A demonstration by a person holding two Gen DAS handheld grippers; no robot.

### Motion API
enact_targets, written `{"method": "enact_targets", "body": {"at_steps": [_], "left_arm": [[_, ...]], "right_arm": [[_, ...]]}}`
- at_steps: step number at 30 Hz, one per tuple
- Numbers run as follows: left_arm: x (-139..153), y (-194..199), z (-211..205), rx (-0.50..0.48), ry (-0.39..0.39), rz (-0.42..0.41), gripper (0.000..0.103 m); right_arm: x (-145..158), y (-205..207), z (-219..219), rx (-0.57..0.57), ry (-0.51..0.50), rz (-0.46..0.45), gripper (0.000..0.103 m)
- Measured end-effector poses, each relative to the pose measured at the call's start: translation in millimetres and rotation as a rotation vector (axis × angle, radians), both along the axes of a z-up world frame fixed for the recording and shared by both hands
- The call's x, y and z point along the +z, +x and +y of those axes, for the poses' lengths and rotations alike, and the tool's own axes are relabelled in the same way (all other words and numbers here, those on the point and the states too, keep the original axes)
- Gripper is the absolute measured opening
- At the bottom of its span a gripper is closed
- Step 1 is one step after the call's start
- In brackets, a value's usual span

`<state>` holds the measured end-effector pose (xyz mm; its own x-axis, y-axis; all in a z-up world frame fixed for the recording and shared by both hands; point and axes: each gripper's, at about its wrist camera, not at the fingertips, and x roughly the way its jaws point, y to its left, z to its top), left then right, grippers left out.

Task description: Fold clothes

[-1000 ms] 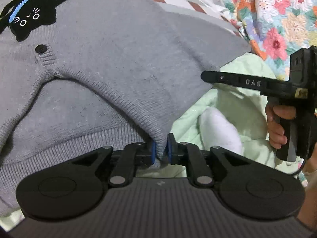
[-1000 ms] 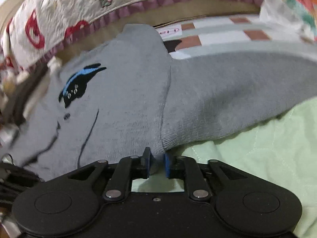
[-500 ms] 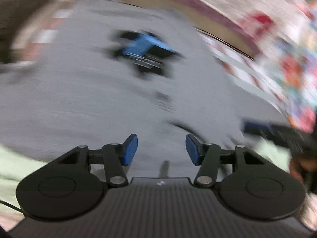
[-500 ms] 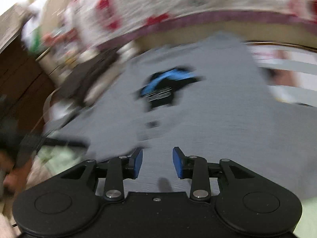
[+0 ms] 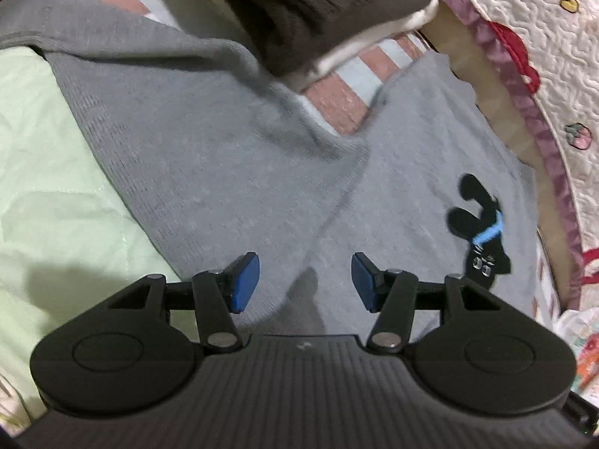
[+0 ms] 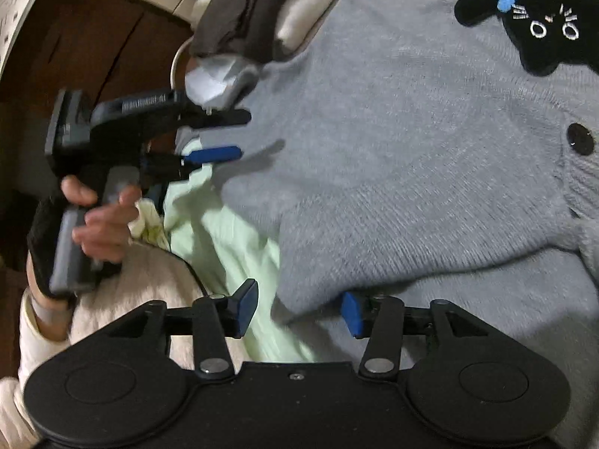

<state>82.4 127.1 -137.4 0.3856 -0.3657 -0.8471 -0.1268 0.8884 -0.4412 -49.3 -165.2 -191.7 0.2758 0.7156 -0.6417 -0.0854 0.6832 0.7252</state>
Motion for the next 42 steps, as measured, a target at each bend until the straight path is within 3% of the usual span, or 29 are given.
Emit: {"method": "enact_targets", "body": {"at_steps": [2, 3, 8, 14, 20, 23, 24, 27, 29, 33, 37, 41, 42], "left_arm": [[-3, 1, 2, 0.016, -0.007, -0.005, 0.053], [-4, 3, 3, 0.028, -0.021, -0.004, 0.053], [-3, 3, 24, 0.115, -0.041, -0.016, 0.053], [2, 5, 43, 0.214, 0.013, -0.061, 0.053], [29, 1, 83, 0.307, 0.060, -0.172, 0.053], [35, 6, 108, 0.294, 0.107, -0.195, 0.056], [32, 9, 118, 0.300, 0.129, -0.181, 0.056], [15, 23, 144, 0.349, 0.170, -0.119, 0.056], [3, 31, 160, 0.379, 0.163, -0.089, 0.056], [-16, 43, 175, 0.404, 0.075, -0.057, 0.056], [-13, 49, 163, 0.358, 0.082, -0.141, 0.056], [-12, 58, 153, 0.337, 0.143, -0.238, 0.054], [-15, 62, 153, 0.338, 0.155, -0.228, 0.054]], "right_arm": [[-5, 3, 1, 0.003, 0.019, 0.006, 0.048], [-5, 4, 2, 0.025, 0.028, -0.008, 0.020], [-4, -7, -18, 0.085, 0.242, 0.048, 0.009], [-18, -8, -3, 0.133, 0.188, 0.087, 0.009], [-15, 0, 25, 0.201, 0.088, 0.082, 0.009], [8, -6, 32, 0.256, -0.045, -0.006, 0.029], [18, -8, 35, 0.279, -0.081, -0.039, 0.043], [41, -14, 35, 0.300, -0.159, -0.118, 0.047], [51, -16, 27, 0.275, -0.160, -0.133, 0.047], [58, -17, 8, 0.199, -0.140, -0.147, 0.048], [60, -17, -14, 0.097, -0.101, -0.141, 0.048], [60, -20, -30, 0.036, -0.112, -0.141, 0.048], [59, -20, -32, 0.022, -0.114, -0.138, 0.048]]}}
